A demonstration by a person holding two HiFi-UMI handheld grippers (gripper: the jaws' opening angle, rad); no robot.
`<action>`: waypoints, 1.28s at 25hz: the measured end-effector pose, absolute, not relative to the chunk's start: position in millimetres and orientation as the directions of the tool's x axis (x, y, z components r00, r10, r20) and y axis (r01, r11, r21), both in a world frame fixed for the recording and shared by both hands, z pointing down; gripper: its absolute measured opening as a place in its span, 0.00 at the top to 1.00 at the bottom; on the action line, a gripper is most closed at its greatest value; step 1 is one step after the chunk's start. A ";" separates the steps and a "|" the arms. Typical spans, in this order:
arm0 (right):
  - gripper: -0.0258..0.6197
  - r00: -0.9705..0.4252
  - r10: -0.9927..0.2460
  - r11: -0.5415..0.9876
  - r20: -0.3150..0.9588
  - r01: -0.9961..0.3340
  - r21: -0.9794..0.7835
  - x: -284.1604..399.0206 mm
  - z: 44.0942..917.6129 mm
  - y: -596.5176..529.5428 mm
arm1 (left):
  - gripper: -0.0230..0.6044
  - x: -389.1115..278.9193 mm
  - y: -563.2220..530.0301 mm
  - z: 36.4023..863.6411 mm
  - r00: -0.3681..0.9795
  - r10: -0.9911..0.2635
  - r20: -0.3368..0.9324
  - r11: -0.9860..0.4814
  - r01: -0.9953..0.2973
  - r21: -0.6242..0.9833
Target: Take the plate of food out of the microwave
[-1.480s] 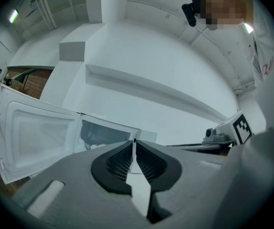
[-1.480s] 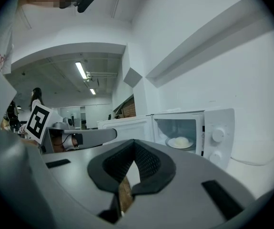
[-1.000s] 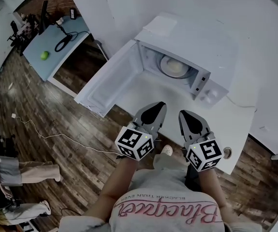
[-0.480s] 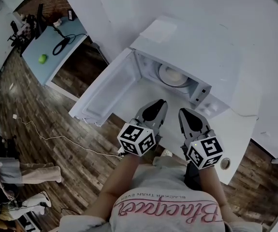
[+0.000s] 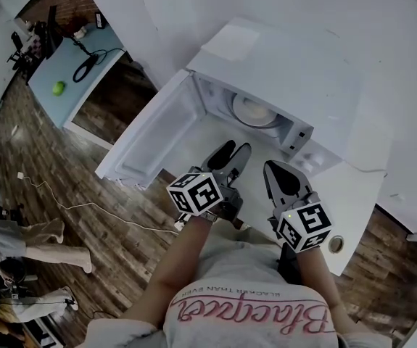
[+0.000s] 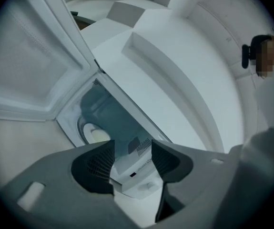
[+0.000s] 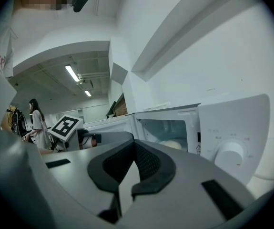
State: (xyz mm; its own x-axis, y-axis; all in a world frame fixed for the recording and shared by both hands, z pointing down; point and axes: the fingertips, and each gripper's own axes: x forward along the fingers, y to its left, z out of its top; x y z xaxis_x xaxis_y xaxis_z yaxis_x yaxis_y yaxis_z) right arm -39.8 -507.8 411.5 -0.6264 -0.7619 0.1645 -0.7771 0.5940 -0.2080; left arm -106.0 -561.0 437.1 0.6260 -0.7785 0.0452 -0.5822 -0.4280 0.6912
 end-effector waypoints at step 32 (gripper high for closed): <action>0.95 -0.587 -0.772 0.542 0.245 -0.809 -0.228 -56.4 446.3 -552.9 | 0.60 -113.3 -681.8 570.2 0.489 -0.714 0.501 0.136 -0.606 0.784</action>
State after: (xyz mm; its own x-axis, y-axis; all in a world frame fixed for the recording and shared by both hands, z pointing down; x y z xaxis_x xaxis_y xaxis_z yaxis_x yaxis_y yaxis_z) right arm -56.4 -552.9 446.3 -0.5866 -0.7720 0.2449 -0.8088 0.5421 -0.2280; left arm -113.3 -681.8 570.2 0.4893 -0.7136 0.5014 -0.6055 0.1358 0.7841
